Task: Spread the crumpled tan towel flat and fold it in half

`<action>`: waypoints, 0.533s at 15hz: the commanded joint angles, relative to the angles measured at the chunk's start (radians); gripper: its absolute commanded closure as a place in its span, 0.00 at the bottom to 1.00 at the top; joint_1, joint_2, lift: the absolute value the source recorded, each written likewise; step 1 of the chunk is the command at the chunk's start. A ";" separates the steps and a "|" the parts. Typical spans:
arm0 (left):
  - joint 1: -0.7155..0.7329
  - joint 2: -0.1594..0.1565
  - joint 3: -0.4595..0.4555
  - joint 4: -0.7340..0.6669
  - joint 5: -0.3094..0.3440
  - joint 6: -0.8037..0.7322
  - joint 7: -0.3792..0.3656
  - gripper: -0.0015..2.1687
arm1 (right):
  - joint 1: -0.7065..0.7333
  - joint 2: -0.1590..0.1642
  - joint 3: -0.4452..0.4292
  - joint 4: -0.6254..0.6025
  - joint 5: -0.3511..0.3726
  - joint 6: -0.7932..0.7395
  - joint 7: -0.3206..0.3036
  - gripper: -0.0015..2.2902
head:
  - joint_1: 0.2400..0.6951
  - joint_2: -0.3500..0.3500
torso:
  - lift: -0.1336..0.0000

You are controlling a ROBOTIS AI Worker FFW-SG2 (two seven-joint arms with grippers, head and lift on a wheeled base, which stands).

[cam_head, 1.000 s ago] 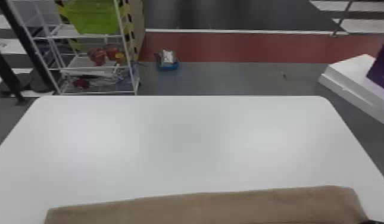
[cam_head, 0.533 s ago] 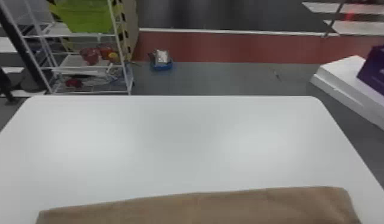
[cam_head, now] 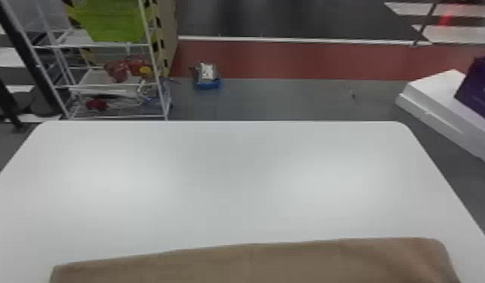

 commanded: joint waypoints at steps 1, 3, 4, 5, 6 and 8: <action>0.000 0.000 0.000 0.000 0.000 0.001 -0.011 0.07 | 0.005 0.002 0.006 -0.008 0.002 0.006 0.005 0.47 | 1.00 0.46 | 0.08; 0.000 -0.002 0.002 0.000 0.000 -0.002 -0.011 0.07 | 0.007 0.002 0.013 -0.009 0.008 0.012 0.005 0.47 | 1.00 0.46 | 0.08; 0.000 -0.002 0.003 0.000 0.000 0.001 -0.011 0.07 | 0.007 0.001 0.016 -0.009 0.011 0.015 0.005 0.47 | 1.00 0.47 | 0.08; 0.000 0.000 0.005 0.000 0.000 0.001 -0.011 0.07 | 0.007 0.001 0.019 -0.009 0.014 0.015 0.005 0.47 | 1.00 0.47 | 0.08; 0.000 0.000 0.005 0.000 0.000 0.001 -0.011 0.07 | 0.007 0.001 0.021 -0.009 0.014 0.028 0.005 0.47 | 1.00 0.48 | 0.08; 0.000 0.000 0.005 0.000 0.000 -0.002 -0.011 0.07 | 0.008 0.001 0.024 -0.009 0.019 0.034 0.005 0.47 | 1.00 0.49 | 0.08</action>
